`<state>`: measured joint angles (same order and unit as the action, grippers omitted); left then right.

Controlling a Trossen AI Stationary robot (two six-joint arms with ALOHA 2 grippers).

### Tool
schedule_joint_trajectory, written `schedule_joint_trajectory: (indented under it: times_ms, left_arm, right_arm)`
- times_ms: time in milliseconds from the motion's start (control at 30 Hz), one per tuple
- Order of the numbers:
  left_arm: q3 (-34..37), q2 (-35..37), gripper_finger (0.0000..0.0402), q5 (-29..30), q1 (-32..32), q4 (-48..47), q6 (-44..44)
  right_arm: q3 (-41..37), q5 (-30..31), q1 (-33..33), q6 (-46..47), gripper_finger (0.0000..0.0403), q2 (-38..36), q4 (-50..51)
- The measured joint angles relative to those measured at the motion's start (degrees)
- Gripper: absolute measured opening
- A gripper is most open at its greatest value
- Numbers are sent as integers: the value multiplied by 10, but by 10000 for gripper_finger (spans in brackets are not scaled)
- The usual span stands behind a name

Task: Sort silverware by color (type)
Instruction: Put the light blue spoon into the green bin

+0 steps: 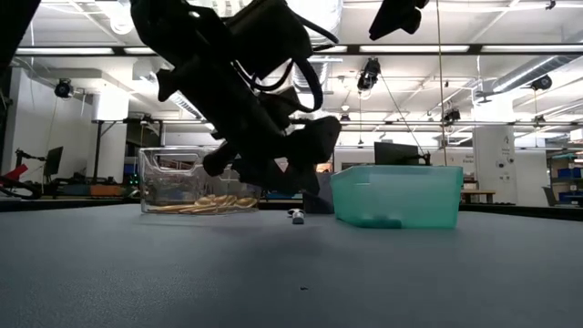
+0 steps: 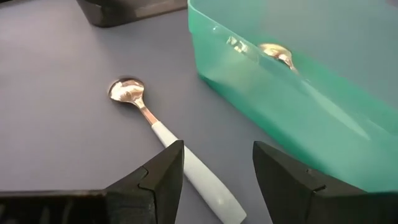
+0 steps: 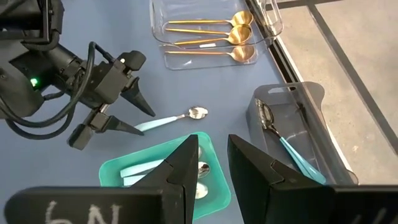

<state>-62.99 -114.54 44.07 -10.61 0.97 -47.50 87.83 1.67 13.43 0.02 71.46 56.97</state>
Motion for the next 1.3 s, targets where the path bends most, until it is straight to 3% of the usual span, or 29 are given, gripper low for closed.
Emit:
schedule_joint_trajectory:
  times_ms: [400, 600, 1067, 1300]
  left_arm:
    - [-12, -23, 174, 4, 8, -6, 0]
    - [-11, -23, 175, 13, 9, -67, 0]
    - [-12, -23, 175, -26, 9, -45, -41]
    - [-46, -26, 174, -28, 9, -46, -40]
  right_arm:
    - [0, 0, 0, -11, 77, 0, 2]
    - [-3, 0, 0, -11, 77, 0, 2]
    - [-7, 0, 0, -12, 77, 0, 2]
    - [-7, 0, 0, -23, 77, 0, 2]
